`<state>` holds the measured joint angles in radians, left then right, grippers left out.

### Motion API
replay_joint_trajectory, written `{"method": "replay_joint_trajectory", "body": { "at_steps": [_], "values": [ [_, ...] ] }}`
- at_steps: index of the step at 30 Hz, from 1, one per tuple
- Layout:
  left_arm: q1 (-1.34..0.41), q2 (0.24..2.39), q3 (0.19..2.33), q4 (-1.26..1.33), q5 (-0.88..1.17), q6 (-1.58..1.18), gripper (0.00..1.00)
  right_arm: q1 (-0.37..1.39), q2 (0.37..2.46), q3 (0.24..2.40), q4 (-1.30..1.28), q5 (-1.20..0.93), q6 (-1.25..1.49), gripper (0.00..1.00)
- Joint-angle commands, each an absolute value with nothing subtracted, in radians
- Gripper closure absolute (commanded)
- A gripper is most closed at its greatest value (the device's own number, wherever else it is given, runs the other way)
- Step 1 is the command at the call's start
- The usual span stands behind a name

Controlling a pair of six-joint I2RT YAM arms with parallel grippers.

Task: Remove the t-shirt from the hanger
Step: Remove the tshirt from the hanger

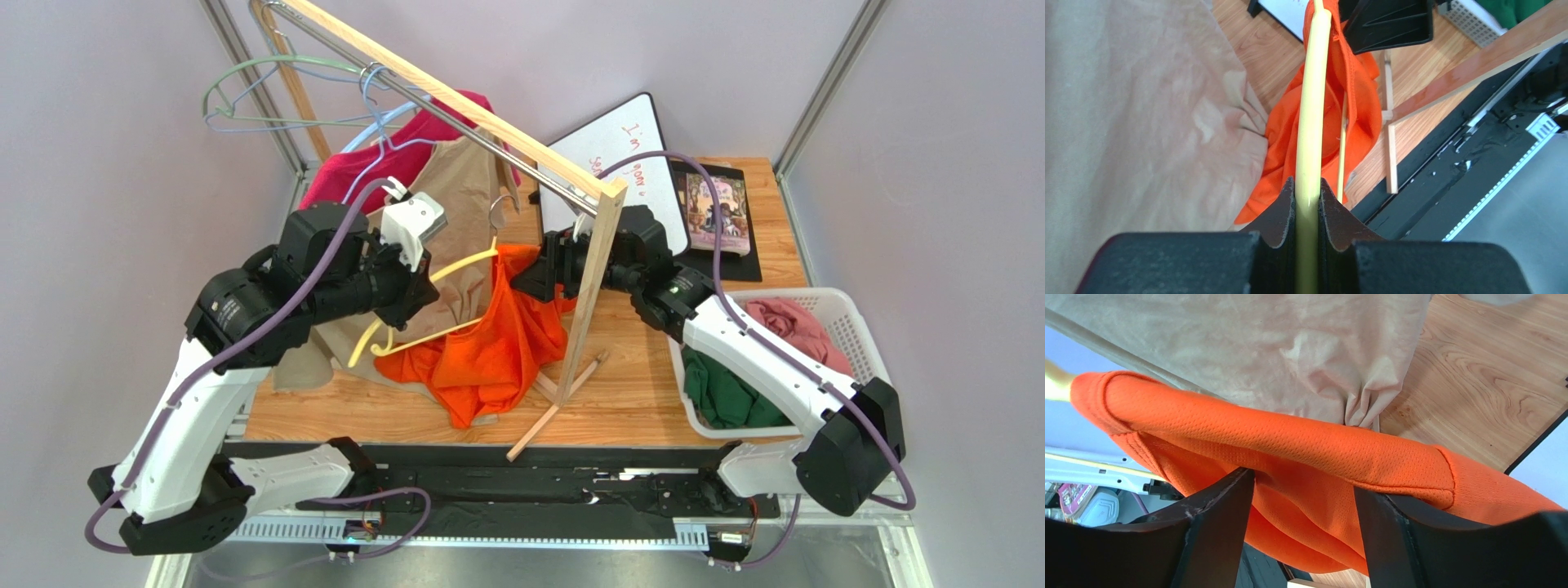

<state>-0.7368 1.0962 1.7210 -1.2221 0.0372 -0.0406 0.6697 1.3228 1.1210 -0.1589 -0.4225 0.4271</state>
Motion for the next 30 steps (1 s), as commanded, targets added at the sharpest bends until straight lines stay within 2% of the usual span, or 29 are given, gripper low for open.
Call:
{"method": "replay_joint_trajectory", "body": {
  "at_steps": [1, 3, 6, 7, 17, 30],
  "values": [
    [-0.735, 1.045, 1.701, -1.086, 0.169, -0.071, 1.00, 0.673, 1.327, 1.158, -0.083, -0.365, 0.468, 0.45],
    [-0.735, 1.040, 1.694, -1.083, 0.166, -0.080, 1.00, 0.675, 1.324, 1.152, -0.078, -0.325, 0.476, 0.56],
    [-0.735, 1.035, 1.686, -1.103, 0.140, -0.084, 1.00, 0.675, 1.304, 1.137, -0.087, -0.246, 0.486, 0.86],
    [-0.735, 1.028, 1.683, -1.106, 0.130, -0.086, 1.00, 0.675, 1.296, 1.132, -0.092, -0.226, 0.492, 1.00],
    [-0.735, 0.905, 1.605, -1.199, -0.127, -0.152, 1.00, 0.670, 1.204, 1.057, -0.245, 0.102, 0.593, 1.00],
    [-0.736, 0.602, 1.646, -1.313, -0.183, -0.236, 1.00, 0.647, 1.221, 1.035, -0.299, 0.172, 0.584, 1.00]
  ]
}}
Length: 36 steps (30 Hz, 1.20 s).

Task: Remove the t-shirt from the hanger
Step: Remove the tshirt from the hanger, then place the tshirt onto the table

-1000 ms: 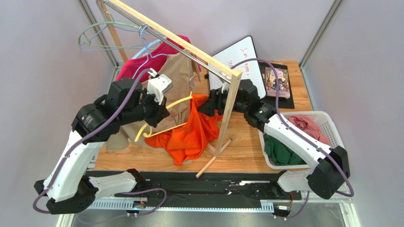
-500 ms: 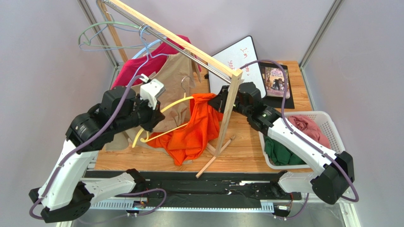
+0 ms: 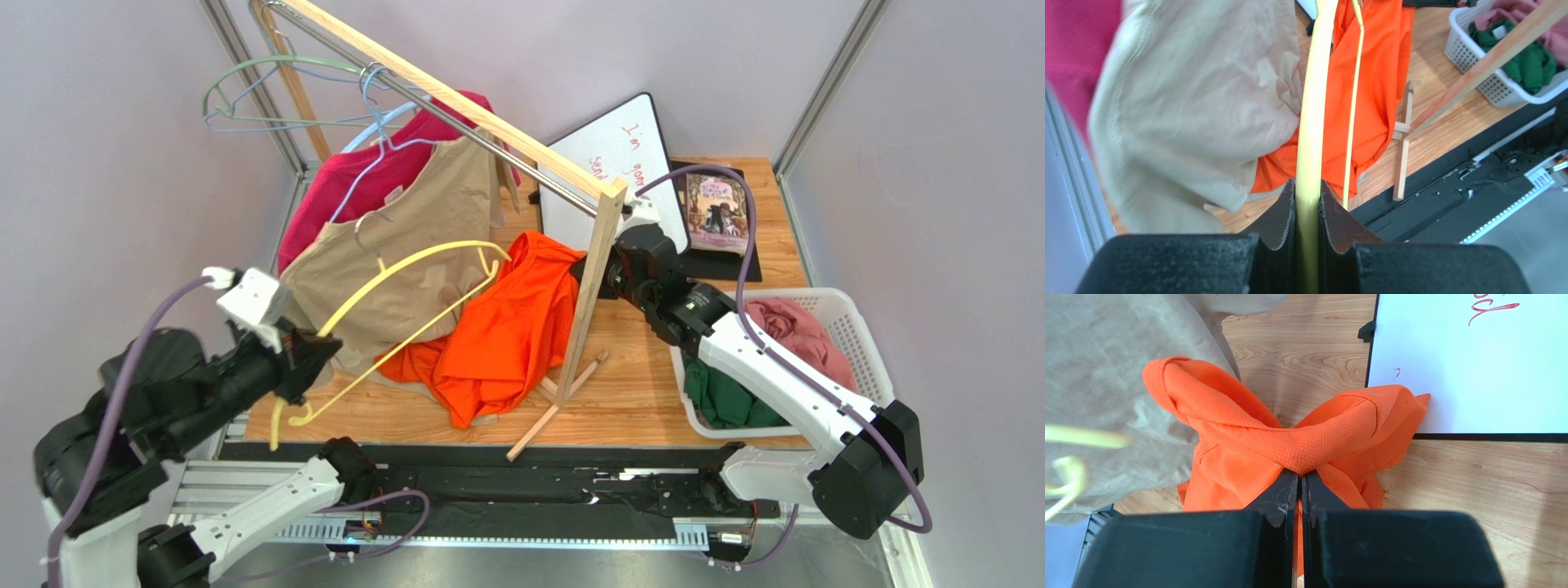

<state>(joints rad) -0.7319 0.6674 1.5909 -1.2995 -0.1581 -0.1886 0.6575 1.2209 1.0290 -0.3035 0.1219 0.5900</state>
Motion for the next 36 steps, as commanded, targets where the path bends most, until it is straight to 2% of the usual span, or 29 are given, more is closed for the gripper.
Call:
{"method": "replay_joint_trajectory", "body": {
  "at_steps": [1, 5, 8, 12, 15, 25, 32, 36],
  "values": [
    [-0.736, 0.586, 1.658, -1.322, -0.183, -0.235, 1.00, 0.646, 1.223, 1.037, -0.301, 0.172, 0.578, 1.00],
    [-0.736, 0.528, 1.751, -1.335, -0.178, -0.215, 1.00, 0.644, 1.226, 1.051, -0.307, 0.173, 0.560, 0.97],
    [-0.735, 0.494, 1.830, -1.345, -0.213, -0.198, 1.00, 0.644, 1.232, 1.065, -0.316, 0.166, 0.554, 0.89],
    [-0.735, 0.476, 1.913, -1.347, -0.320, -0.163, 1.00, 0.643, 1.238, 1.071, -0.318, 0.149, 0.551, 0.73],
    [-0.735, 0.477, 1.960, -1.310, -0.388, -0.137, 1.00, 0.644, 1.247, 1.075, -0.319, 0.138, 0.549, 0.68],
    [-0.735, 0.574, 2.008, -1.181, -0.641, -0.066, 1.00, 0.643, 1.239, 1.080, -0.325, 0.133, 0.526, 0.61],
    [-0.736, 0.846, 2.132, -1.238, -0.846, -0.005, 1.00, 0.643, 1.230, 1.071, -0.324, 0.130, 0.509, 0.59],
    [-0.736, 0.963, 2.181, -1.249, -0.877, 0.035, 1.00, 0.643, 1.210, 1.057, -0.314, 0.130, 0.503, 0.59]
  ]
}}
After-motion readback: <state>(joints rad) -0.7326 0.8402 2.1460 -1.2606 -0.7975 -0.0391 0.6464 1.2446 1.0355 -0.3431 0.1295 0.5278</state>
